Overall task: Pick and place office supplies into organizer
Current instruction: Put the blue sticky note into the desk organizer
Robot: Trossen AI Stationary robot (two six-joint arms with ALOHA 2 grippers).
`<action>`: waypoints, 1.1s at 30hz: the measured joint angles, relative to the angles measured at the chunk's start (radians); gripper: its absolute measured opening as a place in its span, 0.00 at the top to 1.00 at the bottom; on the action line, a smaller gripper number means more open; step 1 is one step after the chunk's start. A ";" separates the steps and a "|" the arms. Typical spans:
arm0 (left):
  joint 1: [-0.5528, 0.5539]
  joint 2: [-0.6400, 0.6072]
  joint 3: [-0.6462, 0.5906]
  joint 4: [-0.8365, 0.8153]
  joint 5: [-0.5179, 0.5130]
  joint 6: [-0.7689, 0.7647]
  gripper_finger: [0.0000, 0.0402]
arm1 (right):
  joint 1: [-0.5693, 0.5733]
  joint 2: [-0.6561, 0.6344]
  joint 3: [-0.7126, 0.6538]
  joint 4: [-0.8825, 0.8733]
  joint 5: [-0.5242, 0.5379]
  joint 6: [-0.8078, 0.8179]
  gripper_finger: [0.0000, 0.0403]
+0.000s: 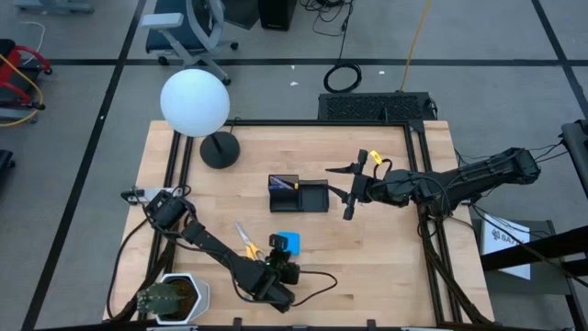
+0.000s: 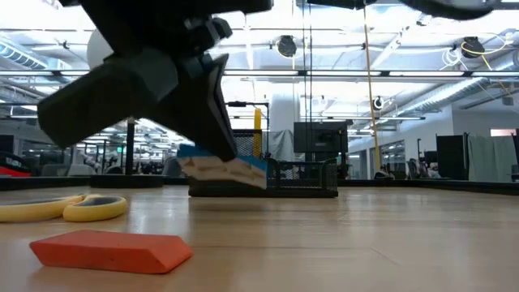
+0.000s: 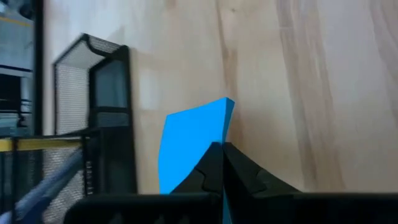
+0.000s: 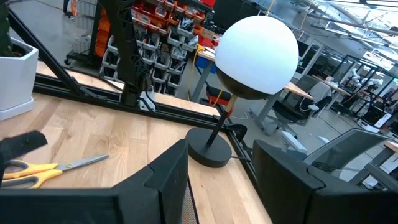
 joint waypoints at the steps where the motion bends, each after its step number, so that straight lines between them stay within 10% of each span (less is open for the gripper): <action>1: -0.001 0.000 0.008 -0.014 -0.011 0.000 1.00 | 0.000 0.000 0.000 0.000 0.000 0.000 0.58; 33: 0.142 -0.001 0.054 0.076 -0.182 0.240 1.00 | 0.000 -0.001 0.000 0.009 0.106 -0.035 0.58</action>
